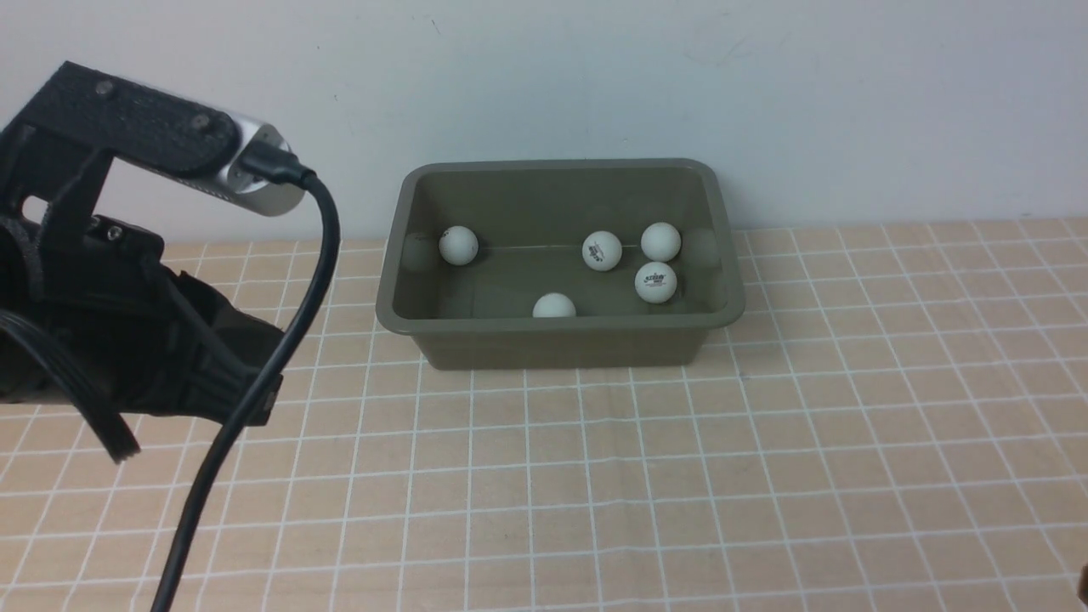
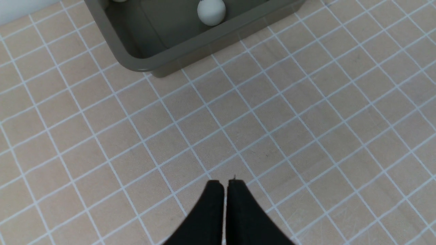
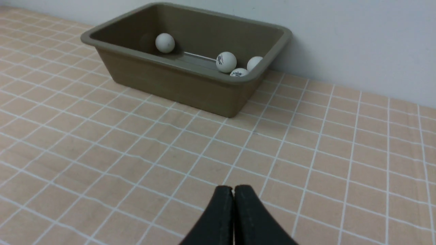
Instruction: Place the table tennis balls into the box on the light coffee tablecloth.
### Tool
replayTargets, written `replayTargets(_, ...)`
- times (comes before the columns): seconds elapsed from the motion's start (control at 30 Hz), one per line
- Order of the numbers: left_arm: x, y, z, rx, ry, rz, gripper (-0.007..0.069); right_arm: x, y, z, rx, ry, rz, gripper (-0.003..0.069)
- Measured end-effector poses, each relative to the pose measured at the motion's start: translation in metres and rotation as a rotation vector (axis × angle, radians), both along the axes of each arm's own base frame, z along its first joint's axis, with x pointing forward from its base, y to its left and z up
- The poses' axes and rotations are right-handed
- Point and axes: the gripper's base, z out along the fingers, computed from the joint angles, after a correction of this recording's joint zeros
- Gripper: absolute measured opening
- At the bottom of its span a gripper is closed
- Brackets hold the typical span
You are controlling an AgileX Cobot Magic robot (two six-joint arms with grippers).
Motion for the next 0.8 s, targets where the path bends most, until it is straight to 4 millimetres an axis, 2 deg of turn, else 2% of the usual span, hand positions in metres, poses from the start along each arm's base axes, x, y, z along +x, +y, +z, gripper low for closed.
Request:
replayTargets(0.13,0.000,0.000,0.000,-0.003,0.001,0.000,-0.0038,0.002,-0.001,-0.009,-0.040,0.002,-0.008,0.0000)
replayTargets(0.47,0.000,-0.001,0.000,-0.014,0.005,-0.001,-0.0038,0.003,0.000,-0.010,0.004,-0.007,-0.006,0.0000)
replayTargets(0.63,0.000,-0.001,0.000,-0.015,0.005,-0.001,-0.0038,0.005,0.001,-0.027,-0.014,0.032,-0.008,0.0000)
replayTargets(0.8,0.000,-0.001,0.000,-0.016,0.005,-0.001,-0.0038,0.005,0.001,-0.027,-0.014,0.027,-0.009,0.0000)
